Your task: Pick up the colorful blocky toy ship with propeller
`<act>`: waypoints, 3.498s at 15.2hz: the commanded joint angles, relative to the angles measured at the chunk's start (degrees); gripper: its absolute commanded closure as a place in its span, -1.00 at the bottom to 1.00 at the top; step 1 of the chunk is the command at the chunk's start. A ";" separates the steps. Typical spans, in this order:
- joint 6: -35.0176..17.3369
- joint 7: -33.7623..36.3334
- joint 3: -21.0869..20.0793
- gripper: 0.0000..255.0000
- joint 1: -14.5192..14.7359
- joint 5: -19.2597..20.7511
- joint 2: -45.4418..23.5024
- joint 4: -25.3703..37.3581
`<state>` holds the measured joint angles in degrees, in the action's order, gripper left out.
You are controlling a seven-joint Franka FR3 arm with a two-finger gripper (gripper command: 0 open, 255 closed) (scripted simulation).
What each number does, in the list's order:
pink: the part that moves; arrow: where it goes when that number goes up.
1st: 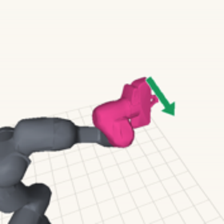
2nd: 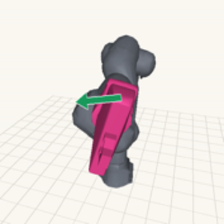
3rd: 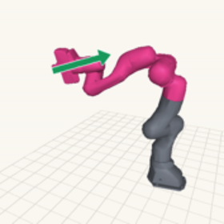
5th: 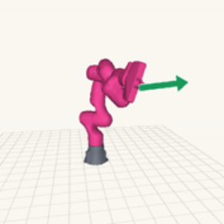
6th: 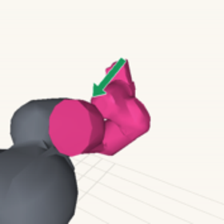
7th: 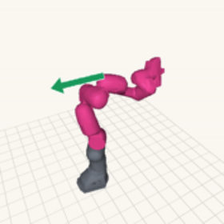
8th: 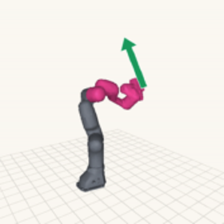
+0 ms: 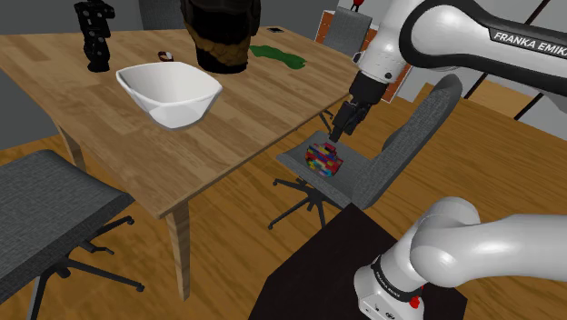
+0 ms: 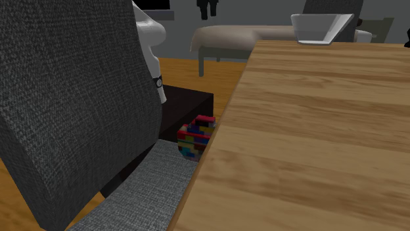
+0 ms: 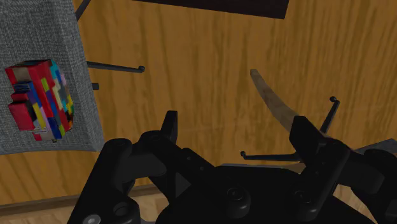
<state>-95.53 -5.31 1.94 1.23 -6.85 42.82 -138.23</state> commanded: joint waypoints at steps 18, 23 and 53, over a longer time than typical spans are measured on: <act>-22.58 -19.00 13.75 -1.00 -5.63 9.48 -20.93 -3.07; -28.80 -24.89 17.58 -1.00 -6.54 9.40 -30.36 0.06; -42.92 -40.42 21.07 1.00 -10.55 -0.06 -56.28 10.64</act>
<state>-138.46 -45.78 23.04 -9.34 -6.91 -13.36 -127.60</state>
